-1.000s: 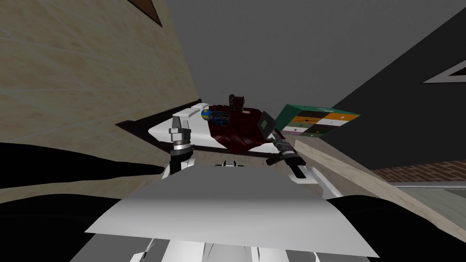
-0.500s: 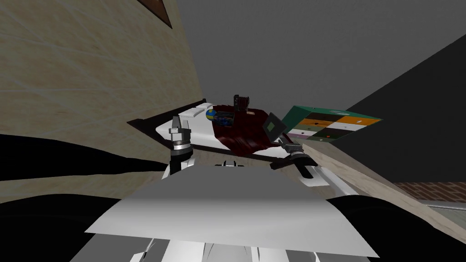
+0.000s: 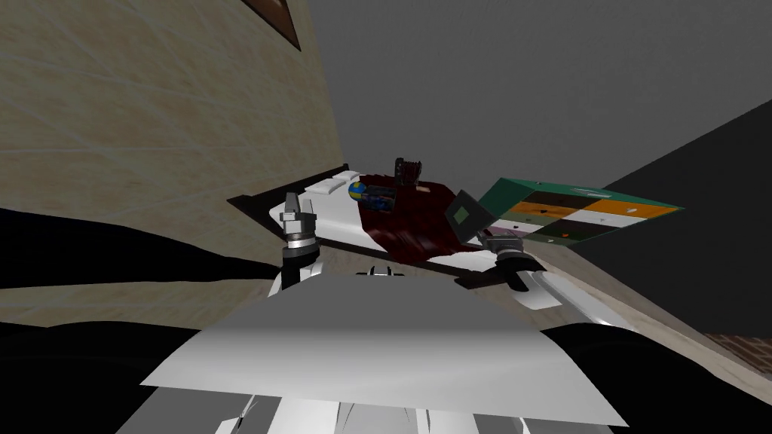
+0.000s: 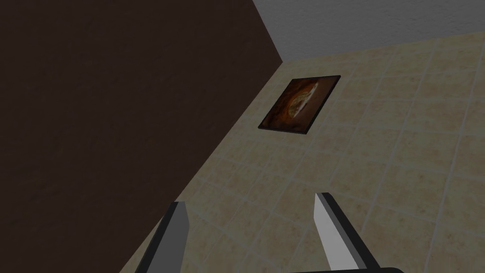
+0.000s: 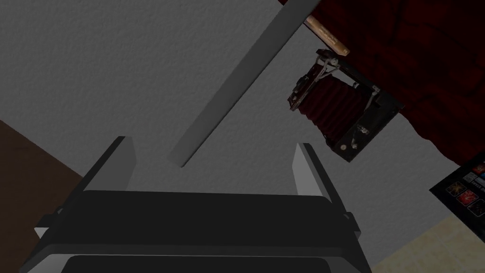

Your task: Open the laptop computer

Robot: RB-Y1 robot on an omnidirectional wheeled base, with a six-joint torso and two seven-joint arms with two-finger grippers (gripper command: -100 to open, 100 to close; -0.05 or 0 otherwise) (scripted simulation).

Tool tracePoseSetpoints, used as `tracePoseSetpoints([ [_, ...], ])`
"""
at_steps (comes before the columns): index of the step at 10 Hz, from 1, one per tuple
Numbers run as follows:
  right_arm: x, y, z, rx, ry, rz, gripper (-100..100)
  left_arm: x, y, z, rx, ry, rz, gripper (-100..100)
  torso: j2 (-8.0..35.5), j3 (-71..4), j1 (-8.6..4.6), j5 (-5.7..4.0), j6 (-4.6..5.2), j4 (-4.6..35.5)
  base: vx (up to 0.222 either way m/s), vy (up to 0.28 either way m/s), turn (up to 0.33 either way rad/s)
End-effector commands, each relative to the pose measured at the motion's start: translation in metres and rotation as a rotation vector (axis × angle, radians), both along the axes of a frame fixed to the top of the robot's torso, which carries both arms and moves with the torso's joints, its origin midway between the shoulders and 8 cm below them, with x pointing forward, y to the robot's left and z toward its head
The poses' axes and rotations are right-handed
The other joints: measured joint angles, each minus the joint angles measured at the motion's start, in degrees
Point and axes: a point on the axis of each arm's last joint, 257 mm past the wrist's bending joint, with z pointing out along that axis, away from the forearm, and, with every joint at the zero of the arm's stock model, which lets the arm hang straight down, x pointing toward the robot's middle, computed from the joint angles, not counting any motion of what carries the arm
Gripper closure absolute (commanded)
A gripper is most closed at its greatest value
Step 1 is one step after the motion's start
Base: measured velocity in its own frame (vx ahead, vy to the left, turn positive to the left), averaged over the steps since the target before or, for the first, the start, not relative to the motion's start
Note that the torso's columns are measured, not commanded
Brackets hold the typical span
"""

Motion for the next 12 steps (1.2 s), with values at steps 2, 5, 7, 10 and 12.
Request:
tracePoseSetpoints([
  [2,-0.003,-0.033,0.024,-0.157,0.038,-0.049,-100,0.0,0.0,0.0,0.0,0.0,0.0,0,0.03,0.02,0.03,0.0,-0.02,0.01,0.041,0.041,0.075],
  [5,-0.002,-0.045,0.042,-0.25,0.054,-0.069,-100,0.0,0.0,0.0,0.0,0.0,0.0,0,-0.02,-0.01,0.08,0.02,-0.02,0.0,0.032,0.031,0.061],
  [7,0.0,-0.044,0.04,-0.269,0.065,-0.055,-100,0.0,0.0,0.0,0.0,0.0,0.0,0,0.01,0.01,0.01,-0.01,0.0,0.0,0.033,0.011,-0.079],
  [10,0.002,-0.043,0.041,-0.281,0.067,-0.043,-100,0.0,0.0,0.0,0.0,0.0,0.0,0,-0.03,-0.02,0.05,0.01,-0.05,-0.01,0.048,0.004,-0.064],
  [12,0.002,-0.043,0.042,-0.246,0.049,-0.045,-100,0.0,0.0,0.0,0.0,0.0,0.0,0,-0.06,-0.04,0.09,0.02,-0.03,-0.02,0.044,0.01,-0.05],
])
